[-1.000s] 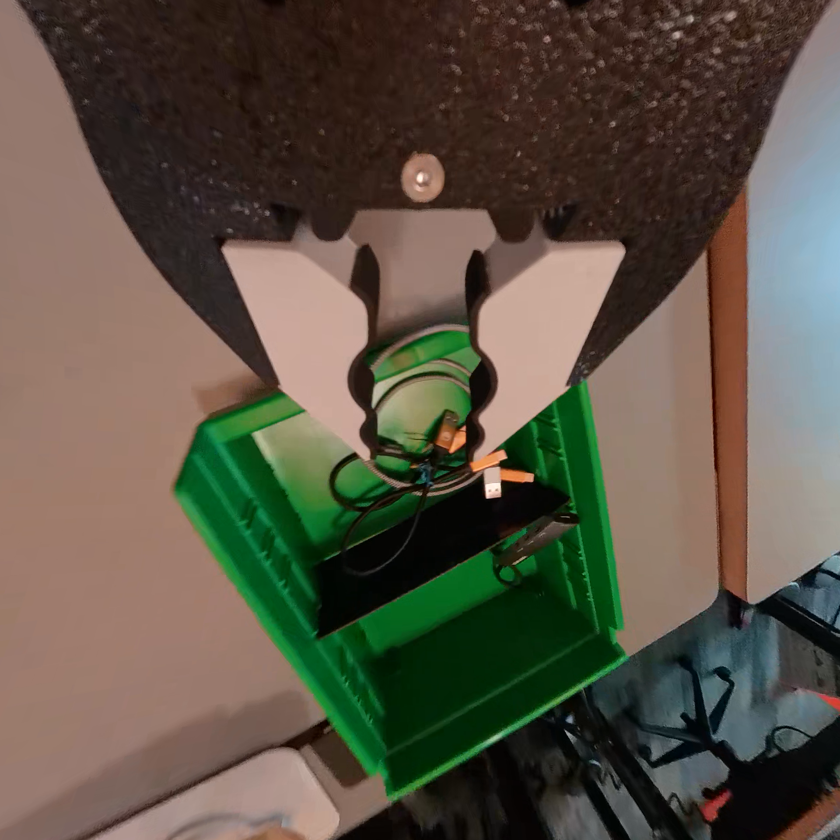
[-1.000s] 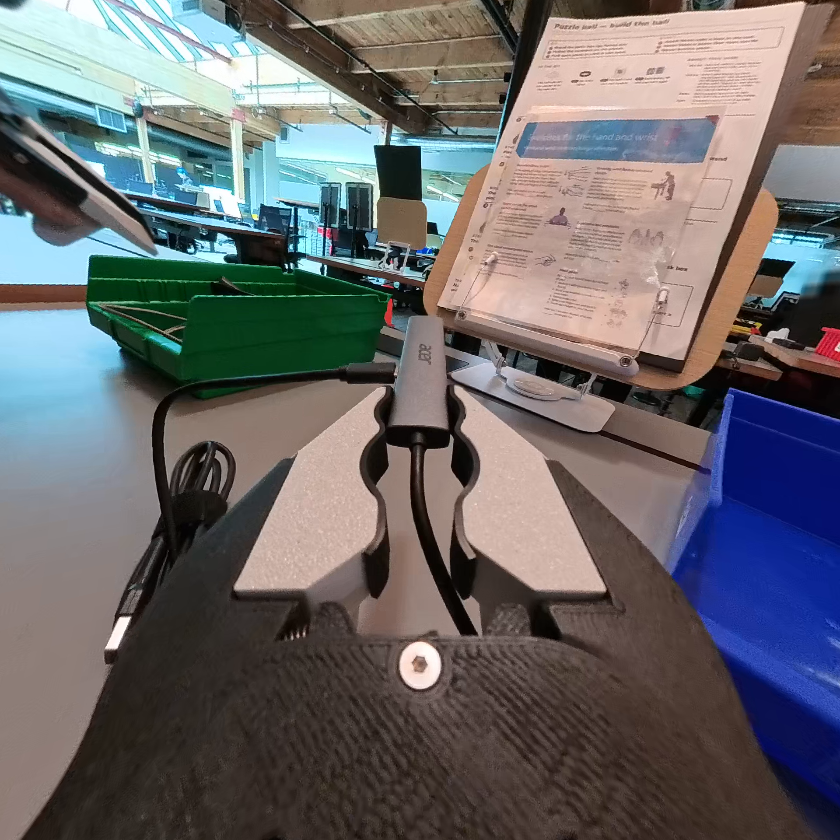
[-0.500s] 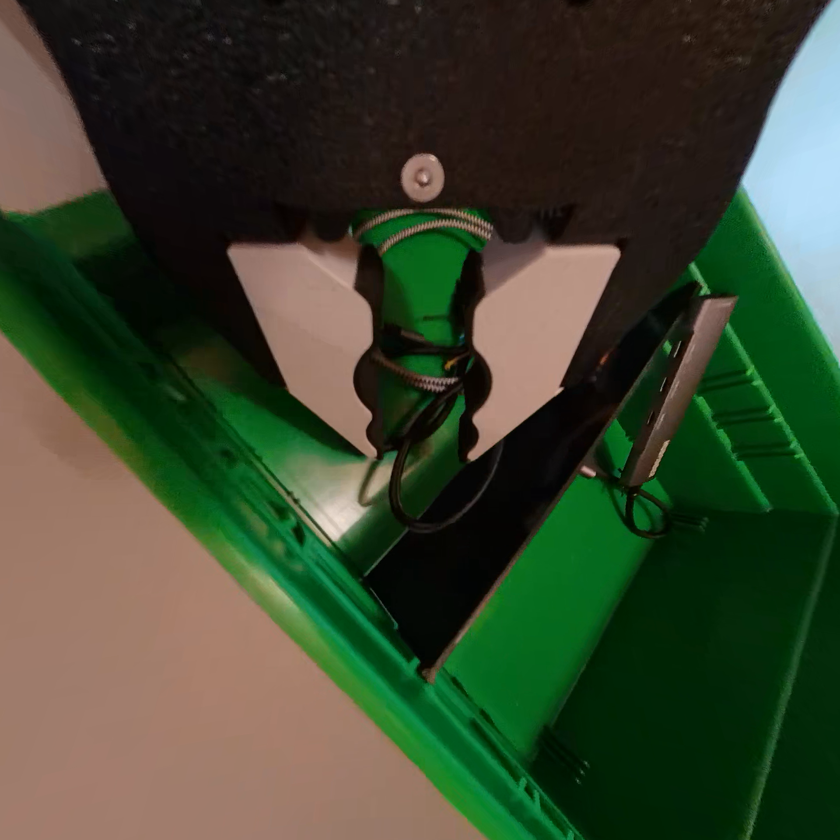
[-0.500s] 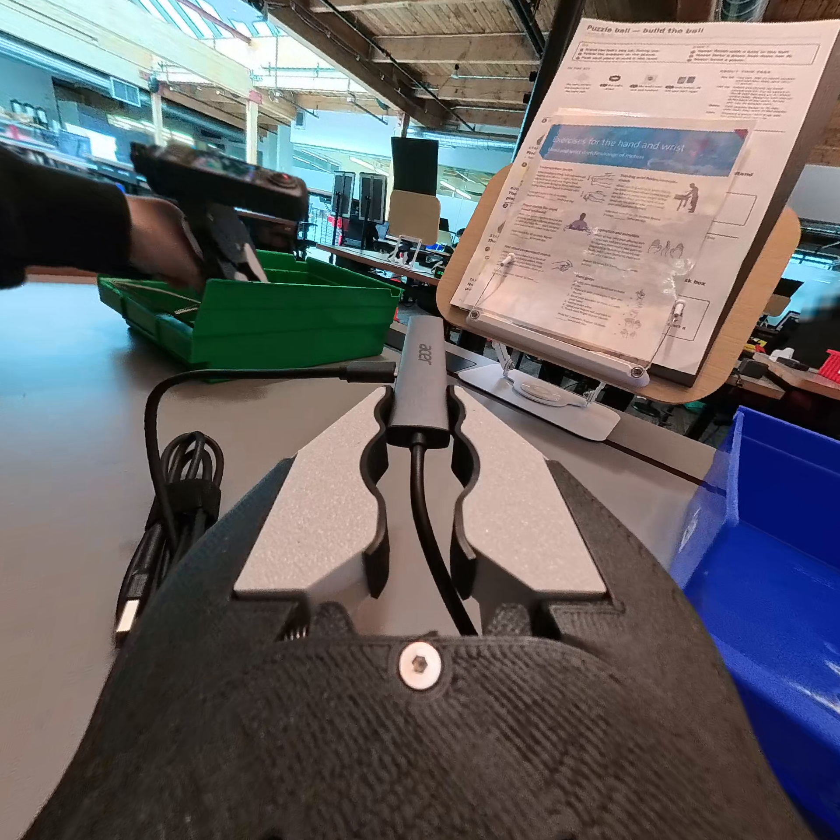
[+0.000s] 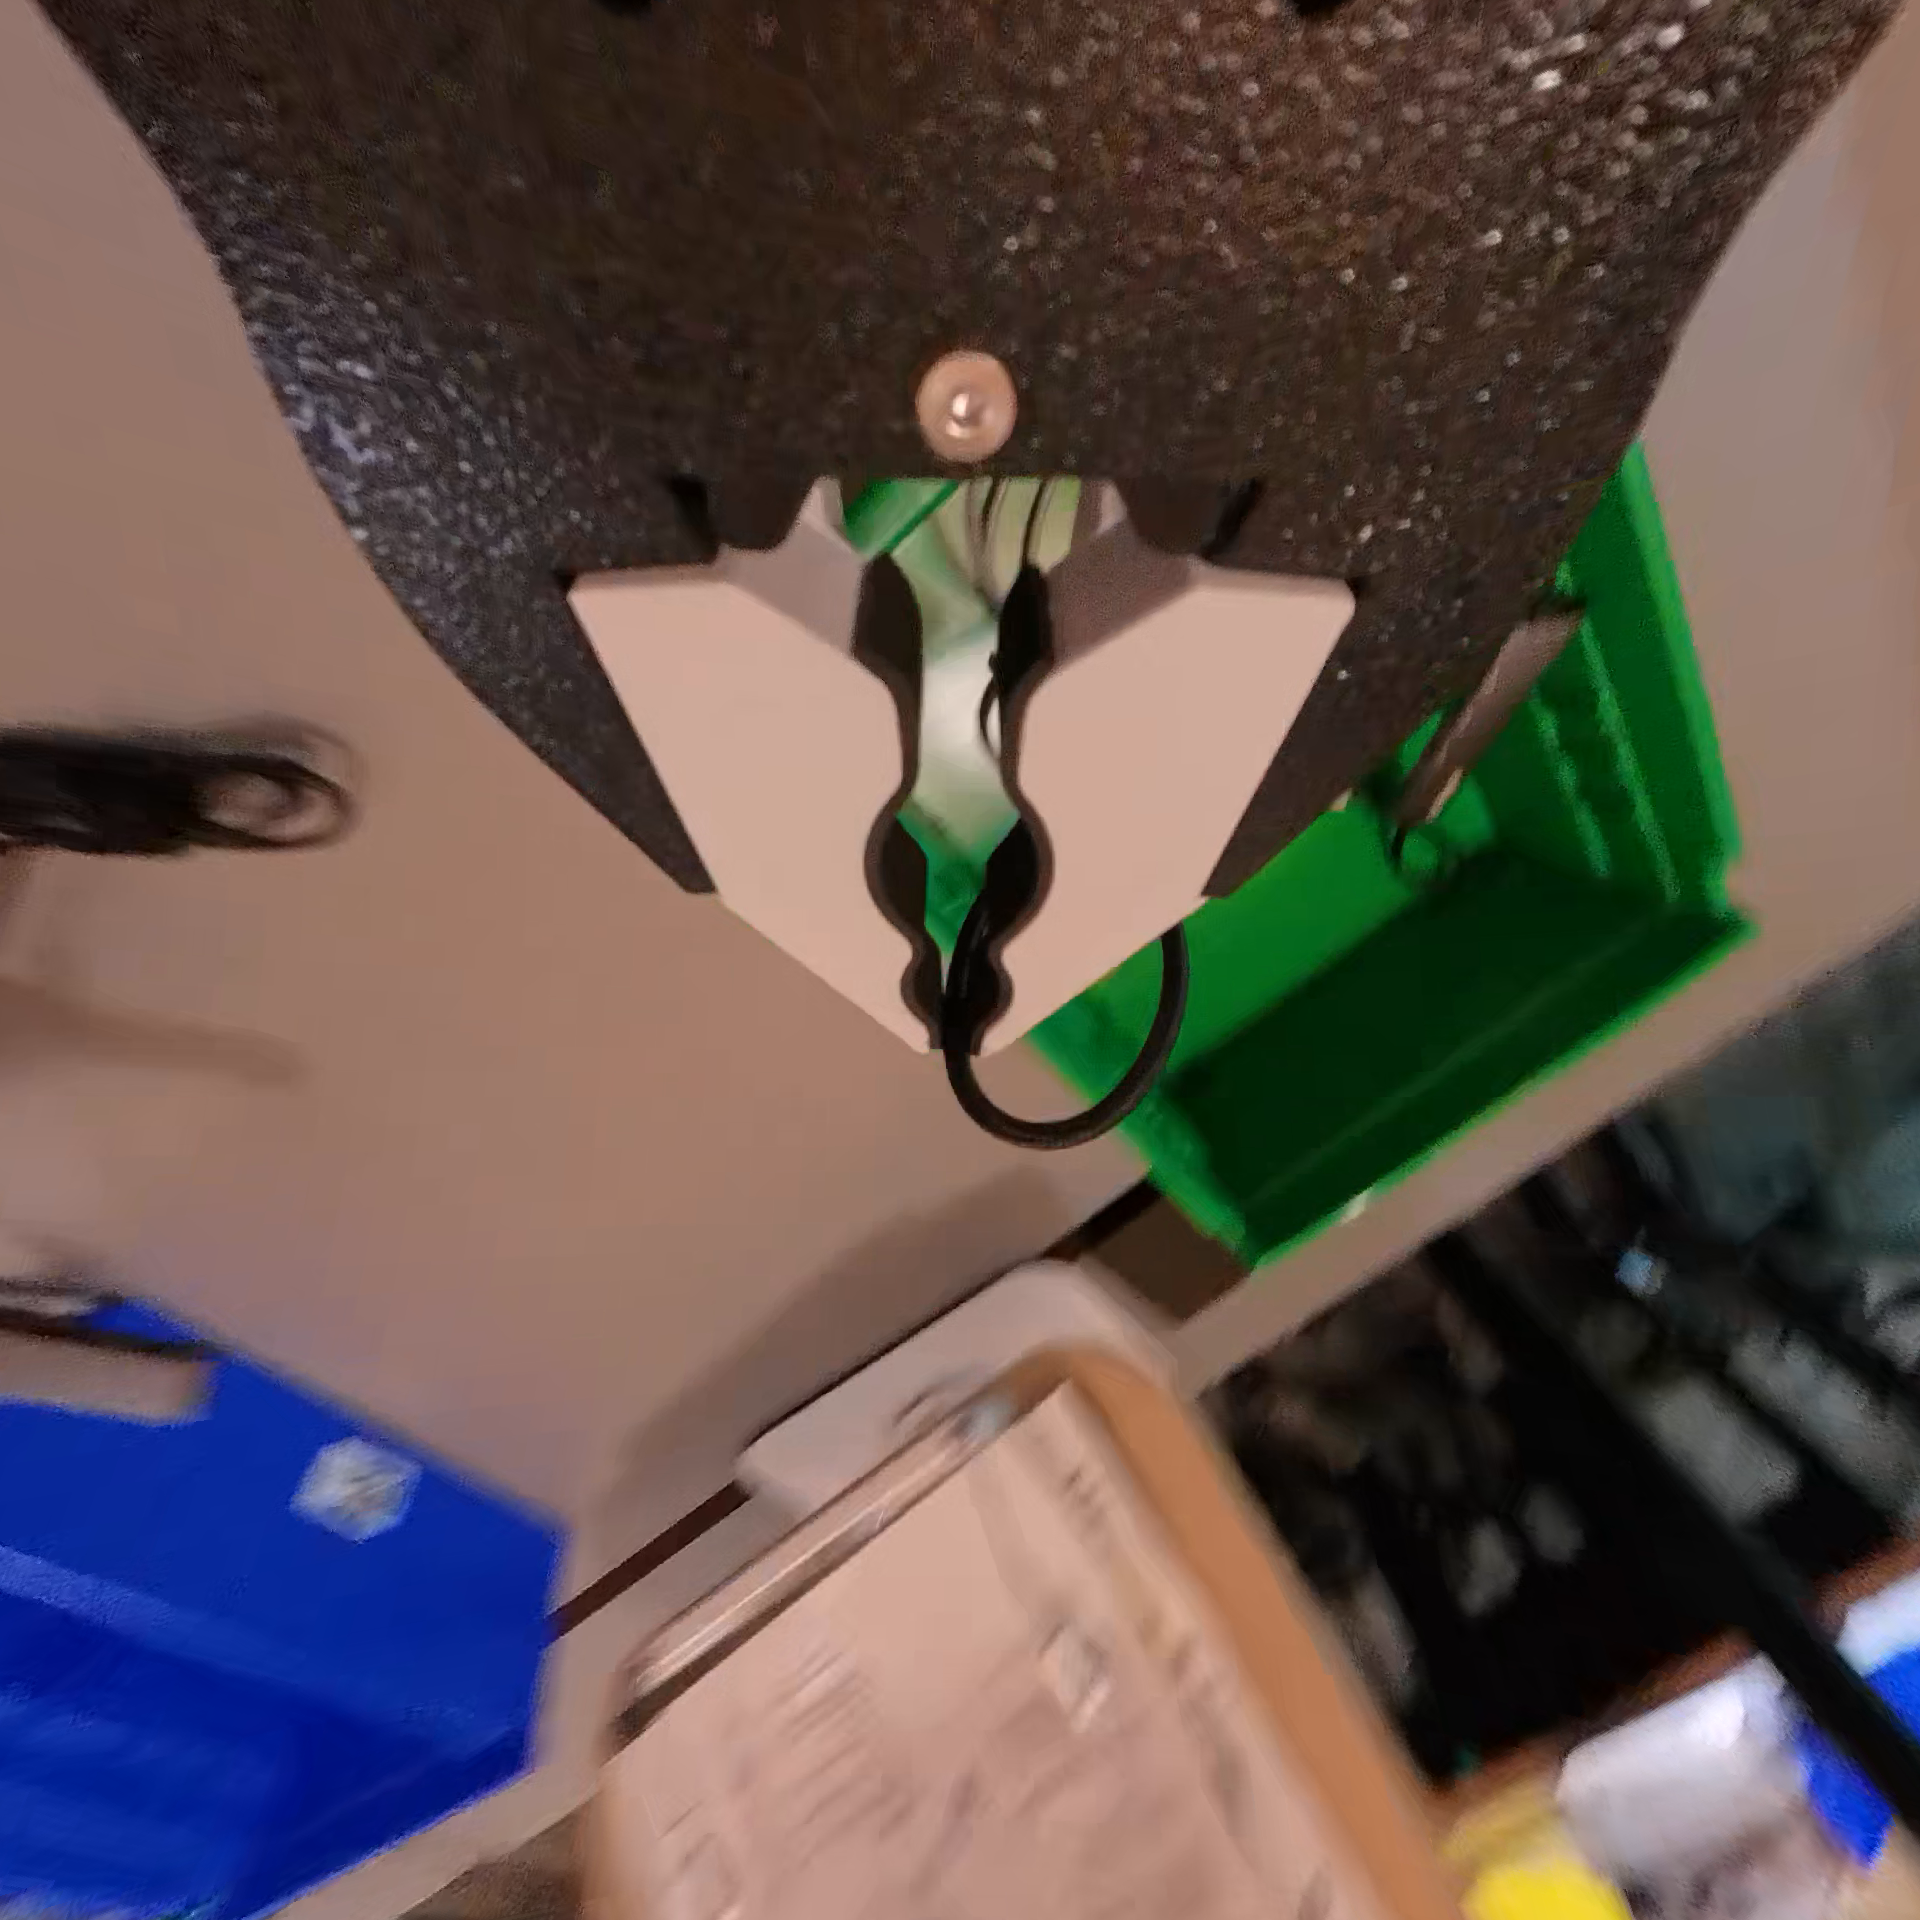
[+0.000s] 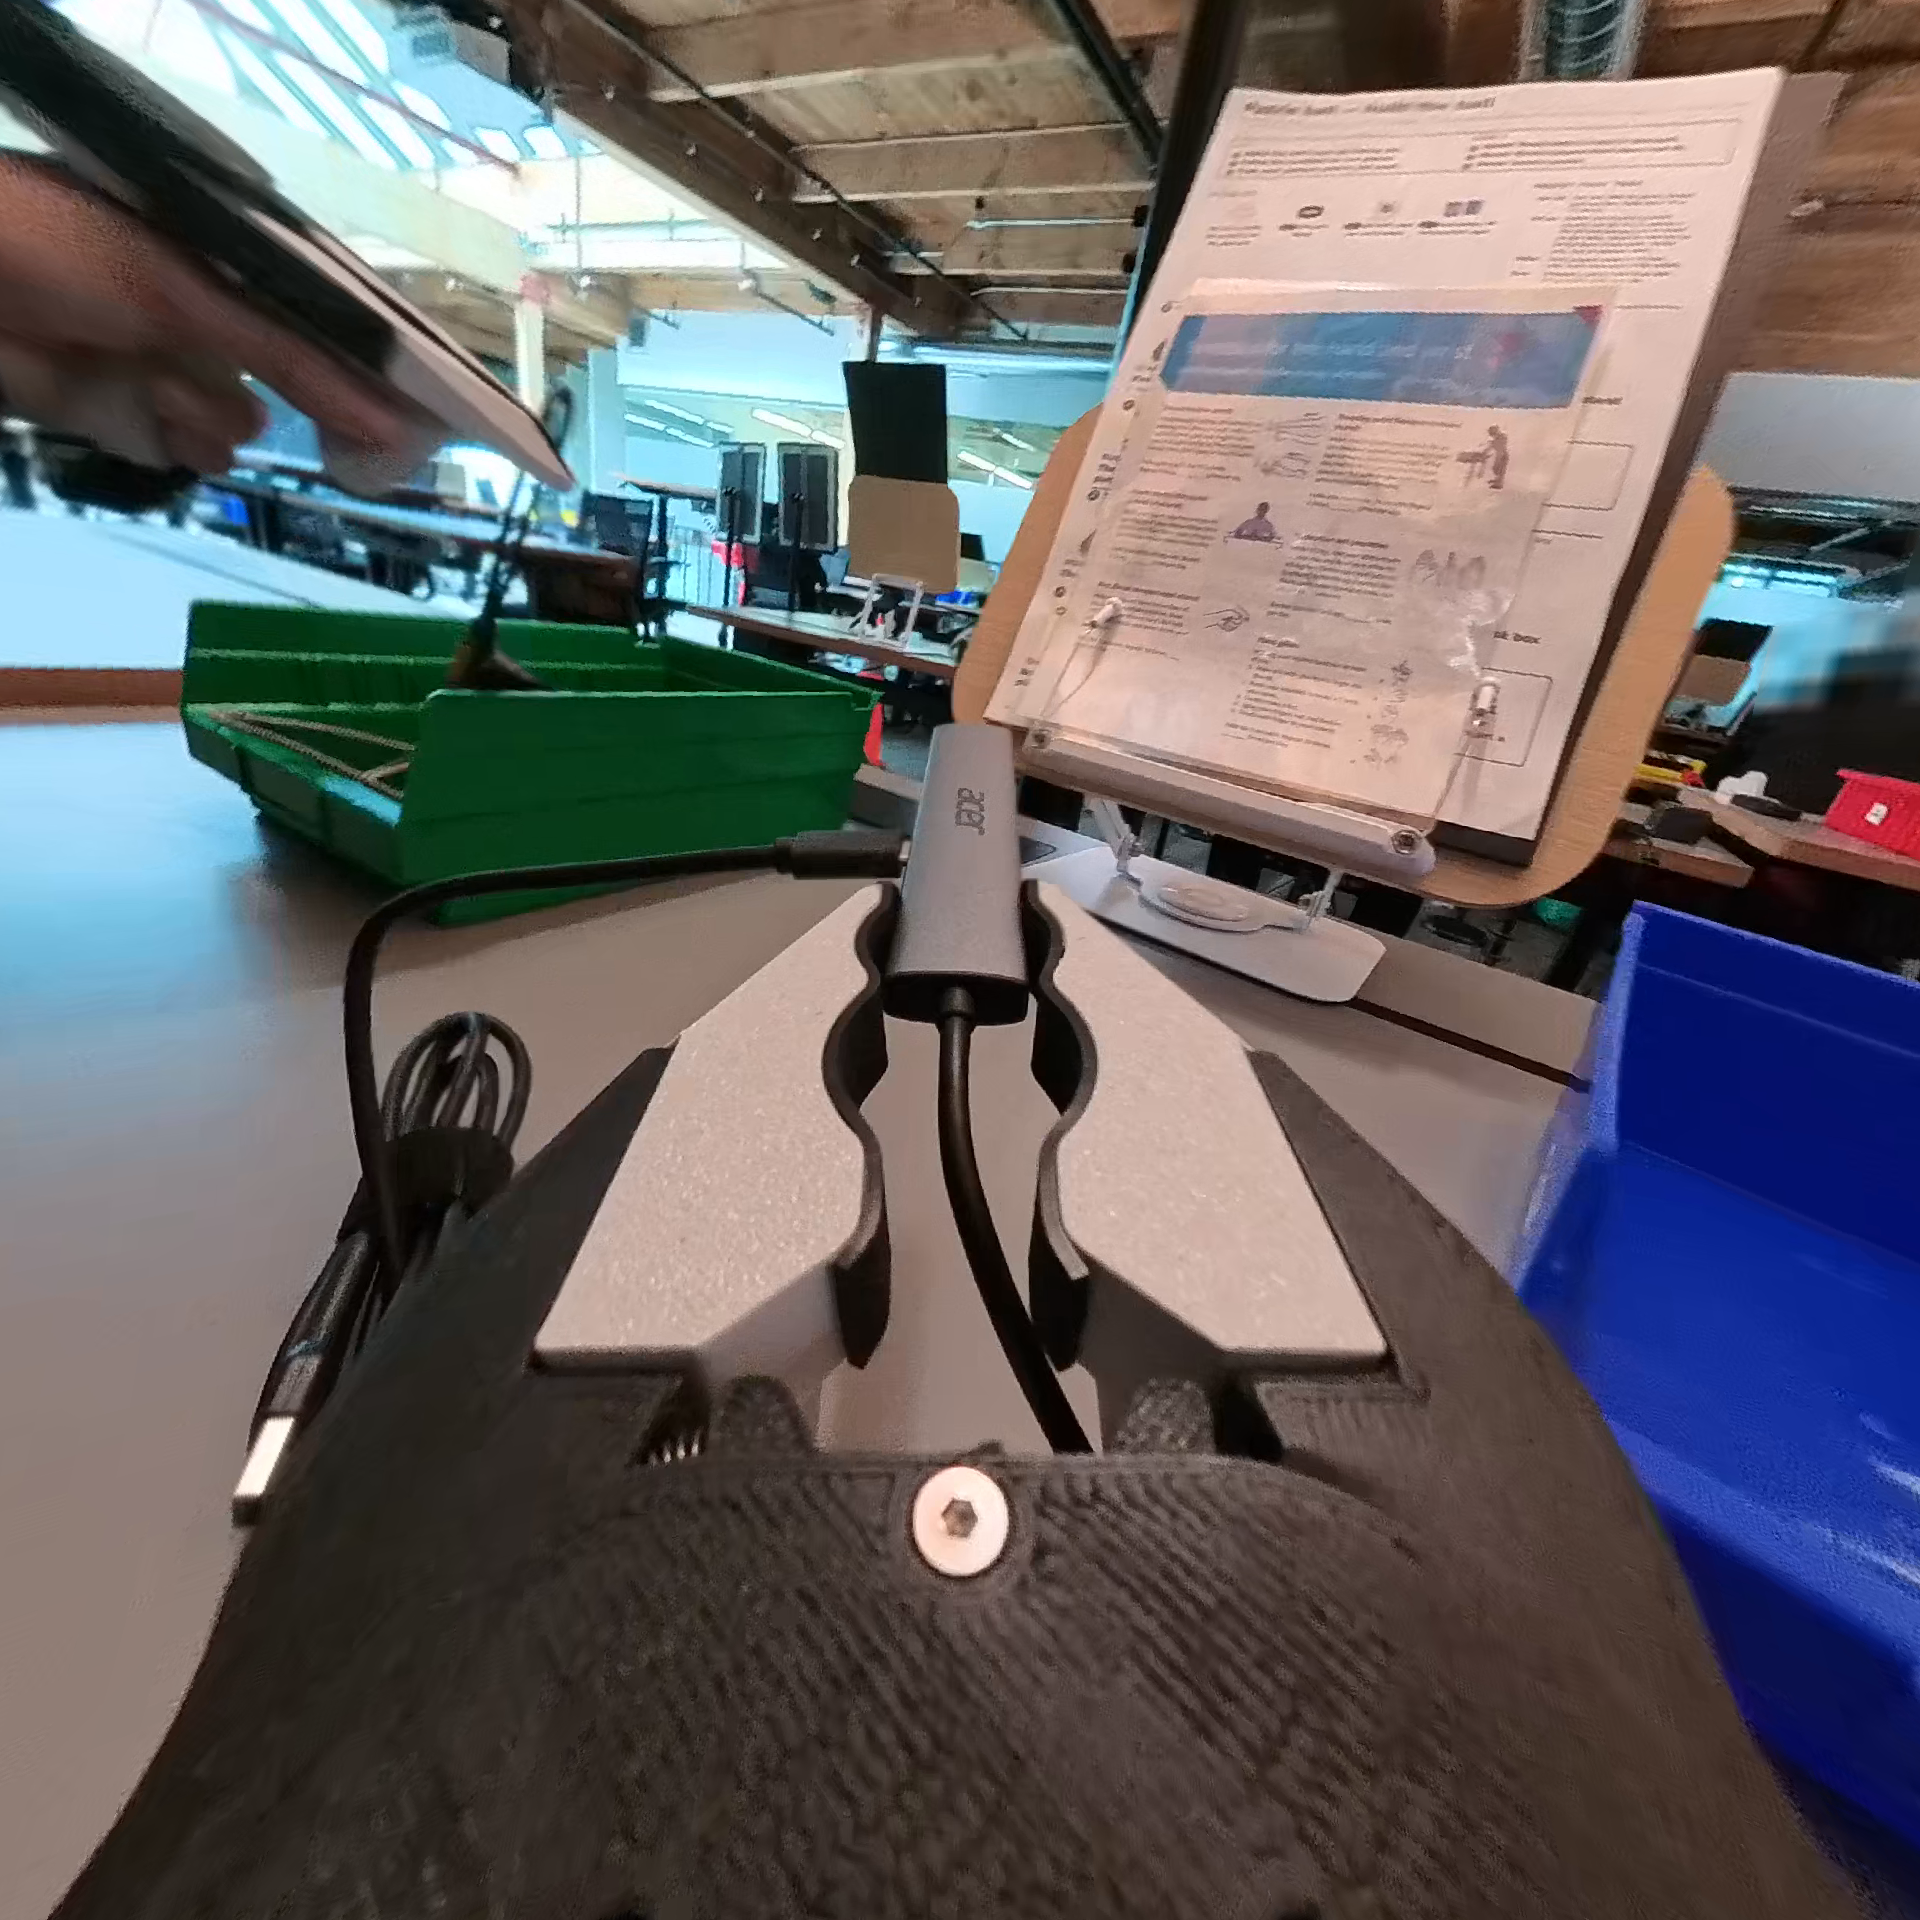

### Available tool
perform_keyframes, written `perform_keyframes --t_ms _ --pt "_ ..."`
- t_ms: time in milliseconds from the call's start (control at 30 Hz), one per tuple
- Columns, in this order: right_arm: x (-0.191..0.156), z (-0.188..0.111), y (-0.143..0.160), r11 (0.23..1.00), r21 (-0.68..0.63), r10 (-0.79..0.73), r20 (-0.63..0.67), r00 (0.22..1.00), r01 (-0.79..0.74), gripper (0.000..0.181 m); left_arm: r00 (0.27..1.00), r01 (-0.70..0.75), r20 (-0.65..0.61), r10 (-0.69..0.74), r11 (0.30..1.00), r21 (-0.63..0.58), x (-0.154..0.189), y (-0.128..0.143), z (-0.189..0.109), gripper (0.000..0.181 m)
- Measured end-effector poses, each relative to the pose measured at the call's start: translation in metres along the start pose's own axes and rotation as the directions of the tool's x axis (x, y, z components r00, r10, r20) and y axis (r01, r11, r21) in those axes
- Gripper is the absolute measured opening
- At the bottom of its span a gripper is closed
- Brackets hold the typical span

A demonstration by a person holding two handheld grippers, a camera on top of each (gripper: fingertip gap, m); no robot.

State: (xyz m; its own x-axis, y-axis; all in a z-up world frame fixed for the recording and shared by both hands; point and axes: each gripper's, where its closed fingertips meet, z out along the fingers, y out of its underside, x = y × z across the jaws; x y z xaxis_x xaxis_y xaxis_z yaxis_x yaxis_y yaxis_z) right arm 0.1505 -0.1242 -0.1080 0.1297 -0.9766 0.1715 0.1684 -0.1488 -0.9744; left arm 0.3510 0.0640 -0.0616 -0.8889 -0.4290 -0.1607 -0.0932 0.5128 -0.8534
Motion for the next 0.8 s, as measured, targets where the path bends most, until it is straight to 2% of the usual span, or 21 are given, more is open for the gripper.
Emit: perform_keyframes --t_ms 67,100,167,233,300,367,433,467,533,633,733,800 --pt "0.009 -0.002 -0.002 0.999 0.021 0.046 -0.024 0.999 -0.045 0.022 0.978 -0.128 -0.152 0.145 0.985 0.115 0.045 -0.028 -0.022 0.001" --pt "0.014 -0.004 -0.003 0.997 0.033 0.073 -0.032 0.997 -0.072 0.022 0.939 -0.204 -0.245 0.242 0.964 0.169 0.075 -0.036 -0.033 0.001" --pt "0.024 -0.008 -0.005 0.991 0.06 0.126 -0.056 0.99 -0.123 0.022 0.782 -0.373 -0.422 0.459 0.887 0.274 0.142 -0.028 -0.053 0.001" --pt "0.034 -0.01 -0.005 0.983 0.072 0.173 -0.083 0.981 -0.167 0.022 0.562 -0.545 -0.536 0.63 0.77 0.333 0.197 0.01 -0.064 0.001" --pt "0.04 -0.012 -0.004 0.98 0.079 0.19 -0.101 0.977 -0.183 0.022 0.39 -0.677 -0.61 0.689 0.664 0.317 0.23 0.062 -0.063 0.001" --pt "0.042 -0.012 -0.004 0.979 0.08 0.197 -0.102 0.975 -0.189 0.022 0.305 -0.767 -0.681 0.665 0.596 0.239 0.244 0.113 -0.059 0.001" --pt "0.04 -0.012 -0.004 0.981 0.076 0.187 -0.098 0.977 -0.18 0.022 0.263 -0.823 -0.702 0.661 0.534 0.195 0.248 0.148 -0.056 0.001" --pt "0.038 -0.011 -0.004 0.982 0.072 0.179 -0.094 0.979 -0.173 0.022 0.263 -0.836 -0.713 0.65 0.522 0.167 0.247 0.162 -0.056 0.001" --pt "0.036 -0.01 -0.003 0.985 0.064 0.164 -0.088 0.982 -0.159 0.022 0.313 -0.836 -0.736 0.601 0.541 0.087 0.241 0.181 -0.057 0.002" --pt "0.034 -0.01 -0.003 0.988 0.06 0.15 -0.082 0.985 -0.145 0.022 0.442 -0.769 -0.726 0.527 0.64 -0.003 0.229 0.187 -0.061 0.013" --pt "0.033 -0.01 -0.003 0.988 0.058 0.149 -0.08 0.986 -0.144 0.022 0.647 -0.592 -0.661 0.381 0.797 -0.12 0.209 0.171 -0.069 0.023" --pt "0.033 -0.009 -0.003 0.988 0.056 0.149 -0.079 0.986 -0.145 0.022 0.848 -0.373 -0.484 0.215 0.891 -0.258 0.178 0.163 -0.063 0.03"
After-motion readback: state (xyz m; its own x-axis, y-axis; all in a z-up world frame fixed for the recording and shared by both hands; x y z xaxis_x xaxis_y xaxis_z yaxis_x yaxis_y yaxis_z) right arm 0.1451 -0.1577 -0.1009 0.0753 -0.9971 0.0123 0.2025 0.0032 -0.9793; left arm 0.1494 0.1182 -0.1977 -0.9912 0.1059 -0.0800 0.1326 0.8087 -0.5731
